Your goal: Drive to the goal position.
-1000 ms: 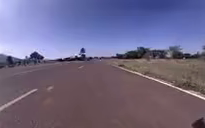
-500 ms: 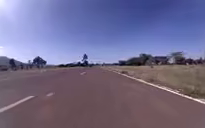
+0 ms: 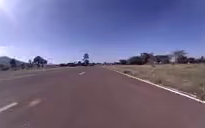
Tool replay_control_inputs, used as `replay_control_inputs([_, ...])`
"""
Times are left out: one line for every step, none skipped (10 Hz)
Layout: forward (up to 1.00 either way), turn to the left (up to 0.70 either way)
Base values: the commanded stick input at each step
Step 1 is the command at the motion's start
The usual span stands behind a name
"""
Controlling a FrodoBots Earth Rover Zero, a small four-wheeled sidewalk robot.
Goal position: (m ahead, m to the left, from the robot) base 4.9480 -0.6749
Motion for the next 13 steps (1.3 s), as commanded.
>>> replay_control_inputs([1.0,0.0])
replay_control_inputs([1.0,0.0])
replay_control_inputs([1.0,0.0])
replay_control_inputs([1.0,0.0])
replay_control_inputs([1.0,0.0])
replay_control_inputs([1.0,0.0])
replay_control_inputs([1.0,0.0])
replay_control_inputs([1.0,0.0])
replay_control_inputs([1.0,0.0])
replay_control_inputs([1.0,0.0])
replay_control_inputs([1.0,0.0])
replay_control_inputs([1.0,-0.14])
replay_control_inputs([1.0,-0.36])
